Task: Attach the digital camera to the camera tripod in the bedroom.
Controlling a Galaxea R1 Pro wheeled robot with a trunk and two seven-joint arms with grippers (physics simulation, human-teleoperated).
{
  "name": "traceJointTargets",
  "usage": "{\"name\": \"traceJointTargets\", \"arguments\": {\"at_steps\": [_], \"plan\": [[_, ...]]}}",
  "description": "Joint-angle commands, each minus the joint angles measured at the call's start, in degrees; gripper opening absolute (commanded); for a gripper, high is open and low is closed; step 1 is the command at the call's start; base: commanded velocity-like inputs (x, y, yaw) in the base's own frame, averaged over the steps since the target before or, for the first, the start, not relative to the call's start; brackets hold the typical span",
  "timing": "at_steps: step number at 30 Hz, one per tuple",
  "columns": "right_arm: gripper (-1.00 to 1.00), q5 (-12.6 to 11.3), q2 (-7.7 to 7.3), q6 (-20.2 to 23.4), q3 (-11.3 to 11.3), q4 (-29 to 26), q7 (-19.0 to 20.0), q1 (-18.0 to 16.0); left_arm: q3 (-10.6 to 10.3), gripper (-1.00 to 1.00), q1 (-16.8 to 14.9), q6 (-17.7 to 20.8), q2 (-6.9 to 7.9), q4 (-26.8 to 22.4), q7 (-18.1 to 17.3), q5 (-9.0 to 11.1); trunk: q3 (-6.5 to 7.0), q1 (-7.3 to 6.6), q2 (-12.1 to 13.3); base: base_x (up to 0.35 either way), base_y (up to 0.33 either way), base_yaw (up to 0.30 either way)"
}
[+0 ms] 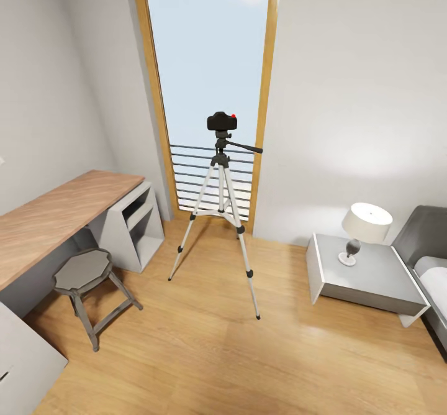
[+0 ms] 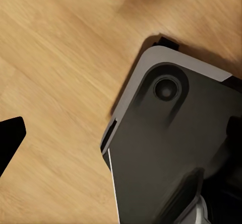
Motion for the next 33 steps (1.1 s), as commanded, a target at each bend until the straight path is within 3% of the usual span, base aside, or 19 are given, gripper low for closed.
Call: {"name": "traceJointTargets", "arguments": {"at_steps": [1,5,14,33], "plan": [[1.0,-0.5,0.01,-0.2,0.4,0.2,0.3,-0.1,-0.5,1.0,0.0,0.0,-0.01,0.0,0.1,0.4,-0.11,0.03,-0.1,0.0,0.0,0.0],[1.0,-0.3,0.1,-0.5,0.5,0.2,0.4,0.7,-0.5,1.0,0.0,-0.2,0.01,0.0,0.1,0.4,-0.11,0.03,-0.1,0.0,0.0,0.0],[1.0,-0.4,1.79,-0.9,0.4,0.1,-0.2,1.7,-0.6,1.0,0.0,-0.6,0.26,-0.2,0.1,0.2,-0.11,0.03,-0.1,0.0,0.0,0.0],[1.0,-0.9,2.17,-1.0,0.3,0.1,-0.4,1.8,-0.9,1.0,0.0,-0.8,0.24,-0.6,0.1,-0.4,0.69,0.03,-0.1,0.0,0.0,0.0]]}}
